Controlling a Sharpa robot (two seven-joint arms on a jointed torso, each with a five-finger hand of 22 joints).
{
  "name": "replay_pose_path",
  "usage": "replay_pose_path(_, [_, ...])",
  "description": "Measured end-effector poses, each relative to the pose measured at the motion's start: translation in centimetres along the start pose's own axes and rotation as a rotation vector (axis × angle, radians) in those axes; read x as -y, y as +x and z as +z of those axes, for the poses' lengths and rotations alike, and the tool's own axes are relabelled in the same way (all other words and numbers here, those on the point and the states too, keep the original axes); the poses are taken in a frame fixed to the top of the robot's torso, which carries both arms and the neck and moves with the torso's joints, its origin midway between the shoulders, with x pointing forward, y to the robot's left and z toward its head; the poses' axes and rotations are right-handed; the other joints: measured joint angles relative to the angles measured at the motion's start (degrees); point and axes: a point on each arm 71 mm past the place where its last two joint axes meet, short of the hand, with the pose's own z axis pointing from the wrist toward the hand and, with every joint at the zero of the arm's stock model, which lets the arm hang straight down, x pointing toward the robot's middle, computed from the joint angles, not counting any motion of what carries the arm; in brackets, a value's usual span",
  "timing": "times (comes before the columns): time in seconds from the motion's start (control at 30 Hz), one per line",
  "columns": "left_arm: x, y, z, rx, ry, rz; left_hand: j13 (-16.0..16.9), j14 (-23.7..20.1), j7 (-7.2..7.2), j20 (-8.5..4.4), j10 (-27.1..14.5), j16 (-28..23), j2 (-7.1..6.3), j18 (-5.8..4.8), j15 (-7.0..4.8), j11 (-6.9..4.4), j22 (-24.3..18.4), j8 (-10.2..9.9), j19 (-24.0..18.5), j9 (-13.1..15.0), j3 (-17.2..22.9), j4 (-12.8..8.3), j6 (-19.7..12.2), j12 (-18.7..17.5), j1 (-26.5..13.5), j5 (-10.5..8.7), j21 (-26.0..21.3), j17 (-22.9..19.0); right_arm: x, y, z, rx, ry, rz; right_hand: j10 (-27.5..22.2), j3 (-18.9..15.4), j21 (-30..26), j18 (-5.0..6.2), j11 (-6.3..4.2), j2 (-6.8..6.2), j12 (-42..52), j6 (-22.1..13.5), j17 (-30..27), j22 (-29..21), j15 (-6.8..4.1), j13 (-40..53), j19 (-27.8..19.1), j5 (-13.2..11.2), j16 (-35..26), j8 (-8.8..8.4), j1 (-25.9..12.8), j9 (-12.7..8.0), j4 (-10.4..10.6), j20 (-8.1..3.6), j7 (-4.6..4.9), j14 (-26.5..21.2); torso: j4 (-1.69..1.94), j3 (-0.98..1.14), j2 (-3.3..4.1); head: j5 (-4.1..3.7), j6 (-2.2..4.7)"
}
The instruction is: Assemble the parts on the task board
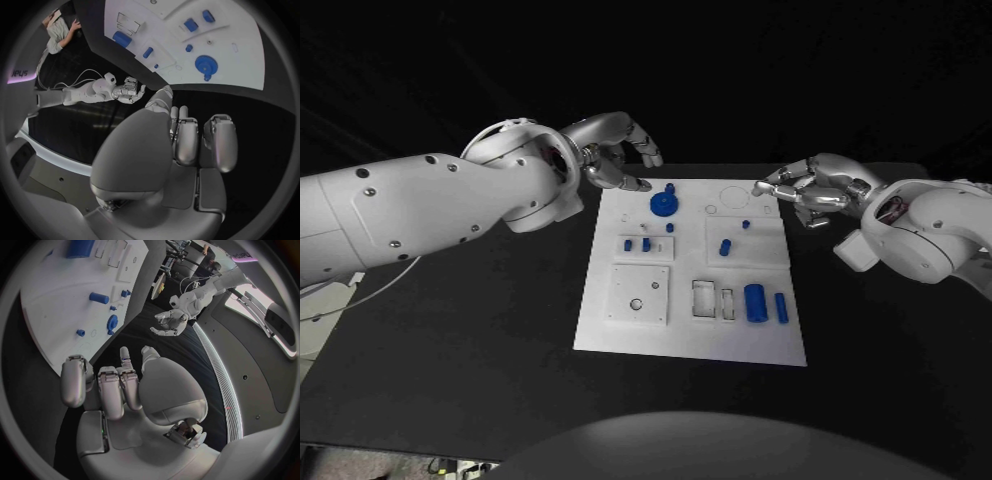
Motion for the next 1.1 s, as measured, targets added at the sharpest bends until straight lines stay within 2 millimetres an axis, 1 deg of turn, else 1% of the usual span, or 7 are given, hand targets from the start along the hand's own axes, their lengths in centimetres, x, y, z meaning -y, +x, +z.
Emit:
replay_pose_path(0.07, [0.5,0.7,0.6,0.007,0.039,0.058,-4.42,0.00,-0.72,-0.48,2.29,1.79,-0.70,0.00,-0.79,-0.67,0.00,-0.75,-0.11,-2.32,1.21,-0.23,1.92,-1.18,-0.74,-0.43,0.00,0.63,-0.1,0.0,0.0,0.000,-0.004,0.000,0.00,0.00,0.00,0.00,0.00,0.00,0.01,0.00,0.00,0.00,0.00,-0.02,0.00,0.00,0.00,0.00,0.00,0.00,0.00,0.00,0.00,0.00,-0.04,-0.03,0.03,0.02,0.00])
replay_pose_path(0.1, [0.8,1.1,0.9,0.008,0.055,0.087,-6.12,0.06,-0.90,-0.66,3.14,2.27,-0.90,-0.01,-0.84,-0.85,0.00,-1.07,0.06,-3.21,1.70,-0.29,2.55,-1.56,-1.10,-0.43,0.00,0.70,-0.1,0.0,0.0,0.000,-0.006,0.000,0.00,0.00,0.00,0.00,0.00,0.00,0.01,0.00,0.00,0.00,0.00,-0.02,0.00,0.00,0.00,0.00,0.00,0.00,0.00,0.00,0.00,0.00,-0.07,-0.04,0.06,0.02,0.00])
replay_pose_path(0.23, [1.3,2.6,1.9,0.000,0.103,0.208,-10.90,0.06,-0.98,-0.86,5.47,2.64,-0.95,0.00,-0.84,-1.00,-0.01,-1.36,-0.14,-5.58,4.21,-0.29,5.06,-2.40,-1.05,0.08,0.00,0.72,-0.1,0.0,-0.1,0.002,-0.011,0.000,0.00,0.00,0.00,0.00,0.00,0.00,0.02,0.00,-0.01,0.00,0.00,-0.03,0.00,0.00,0.00,0.00,0.00,-0.01,0.00,0.00,0.00,0.00,-0.15,-0.03,0.14,-0.06,0.00])
replay_pose_path(0.4, [0.8,4.0,2.5,-0.018,0.112,0.329,-14.82,-0.05,-1.56,-1.27,9.45,2.72,-3.08,0.00,-1.13,-1.70,-0.01,-1.36,-0.14,-7.38,5.74,-0.38,8.14,-2.41,-2.47,-0.43,-0.38,0.72,-0.1,0.0,-0.1,0.005,-0.018,0.001,-0.01,0.00,0.00,0.00,0.01,-0.01,0.08,0.00,-0.01,-0.01,0.00,-0.03,0.00,0.00,0.00,0.00,-0.01,-0.01,0.00,0.00,0.00,0.00,-0.18,-0.01,0.19,-0.34,0.00])
replay_pose_path(0.6, [0.7,4.9,2.9,-0.035,0.107,0.403,-17.28,0.07,-1.80,-1.27,12.85,2.92,-3.33,0.00,-1.25,-1.92,-0.01,-1.35,-0.14,-8.39,7.06,-0.44,10.33,-2.41,-2.72,-0.43,-1.16,0.72,-0.2,0.0,-0.2,0.007,-0.023,0.001,0.02,0.00,0.00,0.00,-0.02,-0.01,0.10,0.00,-0.01,-0.01,0.00,-0.02,0.00,0.00,0.00,0.00,-0.01,-0.01,0.00,0.00,0.00,0.00,-0.17,0.01,0.24,-0.72,0.00])
replay_pose_path(0.83, [0.8,5.8,3.5,-0.053,0.104,0.446,-18.92,-0.13,-1.74,-1.47,14.38,2.92,-3.70,0.00,-1.45,-1.99,-0.01,-1.12,0.06,-8.92,7.80,-0.54,11.66,-2.67,-3.09,-0.44,-1.51,0.71,-0.2,0.0,-0.1,0.009,-0.027,0.000,0.15,0.00,0.00,0.00,-0.14,-0.01,0.06,0.00,-0.02,-0.01,0.00,0.04,0.00,0.00,0.00,0.00,-0.01,-0.02,0.00,0.00,0.00,0.00,-0.18,0.01,0.27,-0.72,0.00])
replay_pose_path(1.1, [0.5,6.6,3.8,-0.085,0.086,0.466,-20.29,-0.13,-1.47,-1.47,15.15,2.92,-4.37,0.00,-1.45,-1.73,-0.02,-1.63,0.06,-9.79,8.02,-0.63,11.41,-3.30,-3.77,-1.31,-2.30,0.71,-0.1,0.1,0.0,0.008,-0.027,0.000,0.15,0.00,0.00,0.00,-0.15,-0.01,-0.02,0.00,-0.02,-0.02,0.00,0.05,0.00,0.22,0.00,0.00,-0.02,-0.02,0.00,0.00,0.00,0.00,-0.21,-0.02,0.26,-0.77,0.00])
